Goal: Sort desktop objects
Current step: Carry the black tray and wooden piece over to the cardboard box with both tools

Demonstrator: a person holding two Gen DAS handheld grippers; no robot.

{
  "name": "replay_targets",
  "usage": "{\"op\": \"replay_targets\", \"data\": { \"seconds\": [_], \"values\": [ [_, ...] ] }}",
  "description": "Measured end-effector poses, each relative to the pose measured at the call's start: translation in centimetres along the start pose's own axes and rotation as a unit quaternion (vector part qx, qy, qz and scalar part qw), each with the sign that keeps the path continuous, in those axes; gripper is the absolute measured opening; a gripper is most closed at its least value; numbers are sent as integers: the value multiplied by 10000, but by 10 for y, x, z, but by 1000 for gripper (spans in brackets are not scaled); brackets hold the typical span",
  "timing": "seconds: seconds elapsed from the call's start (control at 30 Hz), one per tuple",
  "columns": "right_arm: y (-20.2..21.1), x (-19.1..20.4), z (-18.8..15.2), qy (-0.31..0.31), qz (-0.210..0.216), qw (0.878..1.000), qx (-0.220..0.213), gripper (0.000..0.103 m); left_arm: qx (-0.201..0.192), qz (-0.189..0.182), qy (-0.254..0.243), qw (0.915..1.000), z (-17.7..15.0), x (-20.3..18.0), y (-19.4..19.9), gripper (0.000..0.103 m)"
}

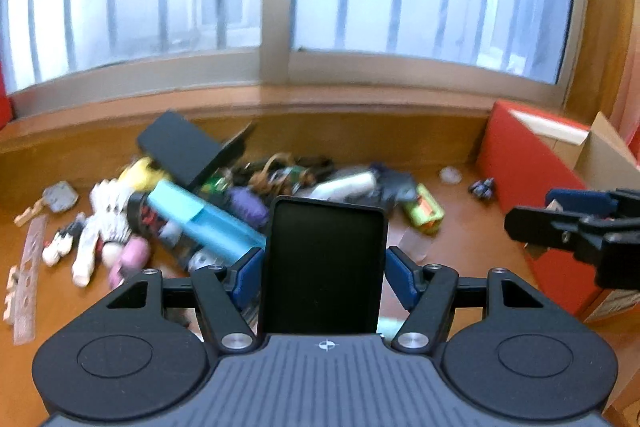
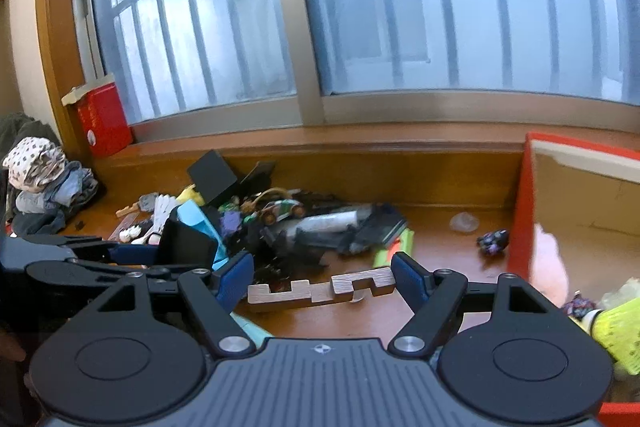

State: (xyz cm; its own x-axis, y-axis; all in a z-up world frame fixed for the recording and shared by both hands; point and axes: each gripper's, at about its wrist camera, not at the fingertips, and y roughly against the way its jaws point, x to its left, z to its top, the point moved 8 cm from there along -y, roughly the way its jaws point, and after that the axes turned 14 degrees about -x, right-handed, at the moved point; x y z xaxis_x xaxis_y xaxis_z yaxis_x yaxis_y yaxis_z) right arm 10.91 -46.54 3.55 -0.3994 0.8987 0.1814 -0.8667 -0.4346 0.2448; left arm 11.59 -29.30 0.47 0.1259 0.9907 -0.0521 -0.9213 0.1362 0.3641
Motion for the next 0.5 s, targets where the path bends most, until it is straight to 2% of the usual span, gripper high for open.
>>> {"op": "replay_targets", "data": {
  "seconds": [0.2, 0.5],
  "values": [
    [16, -22, 16, 38, -179, 9996, -202, 77, -257, -250, 14, 9994, 24, -25, -7, 65],
    [42, -67, 39, 110, -437, 9977, -497, 77, -582, -738, -72, 9955, 58, -87, -30, 65]
  ]
}}
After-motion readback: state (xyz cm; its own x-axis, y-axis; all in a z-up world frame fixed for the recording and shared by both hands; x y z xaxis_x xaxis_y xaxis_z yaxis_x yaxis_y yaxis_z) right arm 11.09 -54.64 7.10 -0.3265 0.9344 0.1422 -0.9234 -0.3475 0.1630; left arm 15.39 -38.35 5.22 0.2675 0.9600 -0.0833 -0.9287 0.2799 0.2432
